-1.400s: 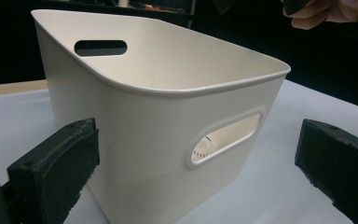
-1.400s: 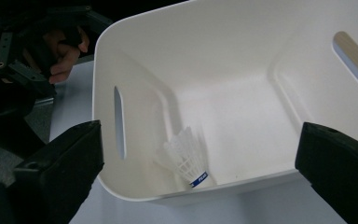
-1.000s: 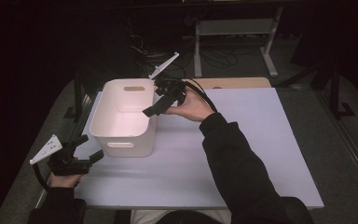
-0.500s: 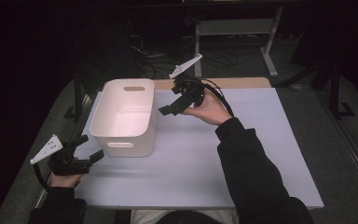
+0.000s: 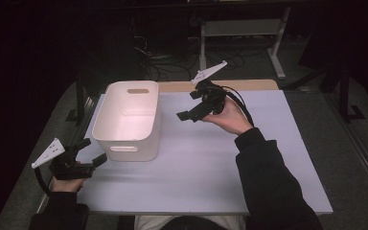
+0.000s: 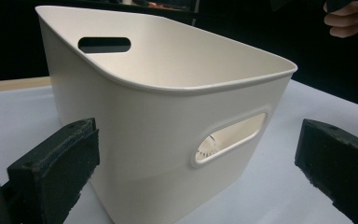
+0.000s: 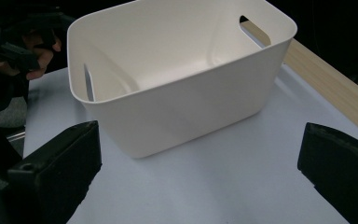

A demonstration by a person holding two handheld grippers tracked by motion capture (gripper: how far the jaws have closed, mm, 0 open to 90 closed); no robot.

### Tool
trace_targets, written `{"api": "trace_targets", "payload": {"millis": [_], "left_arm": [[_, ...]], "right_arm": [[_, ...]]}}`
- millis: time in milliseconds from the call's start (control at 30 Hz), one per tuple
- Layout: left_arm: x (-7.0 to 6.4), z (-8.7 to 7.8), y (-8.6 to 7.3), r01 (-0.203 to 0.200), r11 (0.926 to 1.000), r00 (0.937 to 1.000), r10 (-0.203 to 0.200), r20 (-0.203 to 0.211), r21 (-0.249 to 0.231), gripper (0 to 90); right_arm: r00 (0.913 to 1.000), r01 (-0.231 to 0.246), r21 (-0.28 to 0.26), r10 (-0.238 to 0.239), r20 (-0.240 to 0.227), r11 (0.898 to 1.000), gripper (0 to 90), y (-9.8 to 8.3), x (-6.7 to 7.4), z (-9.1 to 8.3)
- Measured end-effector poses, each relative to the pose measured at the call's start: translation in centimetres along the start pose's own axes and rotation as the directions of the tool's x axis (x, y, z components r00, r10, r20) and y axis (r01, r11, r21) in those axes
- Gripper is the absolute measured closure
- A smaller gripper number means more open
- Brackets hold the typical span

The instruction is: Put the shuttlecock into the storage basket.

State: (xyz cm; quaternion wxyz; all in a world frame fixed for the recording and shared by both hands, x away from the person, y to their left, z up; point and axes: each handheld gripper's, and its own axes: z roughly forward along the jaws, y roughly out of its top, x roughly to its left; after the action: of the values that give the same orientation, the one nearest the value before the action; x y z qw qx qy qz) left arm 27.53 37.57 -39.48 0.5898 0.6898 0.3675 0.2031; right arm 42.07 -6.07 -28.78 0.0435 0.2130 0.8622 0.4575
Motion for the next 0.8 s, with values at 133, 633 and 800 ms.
{"api": "trace_targets", "payload": {"millis": [133, 633, 800], "left_arm": [[0.0, 0.0, 0.0, 0.002, 1.0, 1.0, -0.002, -0.002, 0.001, 0.0], [0.1, 0.0, 0.0, 0.002, 1.0, 1.0, -0.002, -0.008, 0.003, 0.0], [0.1, 0.0, 0.0, 0.002, 1.0, 1.0, -0.002, -0.008, 0.003, 0.0]], "right_arm": [[0.9999, -0.016, -0.015, 0.016, 0.007, 1.0, 0.0, -1.0, -0.3, -0.5], [0.9979, -0.049, -0.056, 0.052, 0.039, 0.997, 0.0, -4.7, -1.0, -1.9], [0.9964, -0.06, -0.069, 0.064, 0.056, 0.996, 0.0, -5.7, -1.2, -2.6]]}}
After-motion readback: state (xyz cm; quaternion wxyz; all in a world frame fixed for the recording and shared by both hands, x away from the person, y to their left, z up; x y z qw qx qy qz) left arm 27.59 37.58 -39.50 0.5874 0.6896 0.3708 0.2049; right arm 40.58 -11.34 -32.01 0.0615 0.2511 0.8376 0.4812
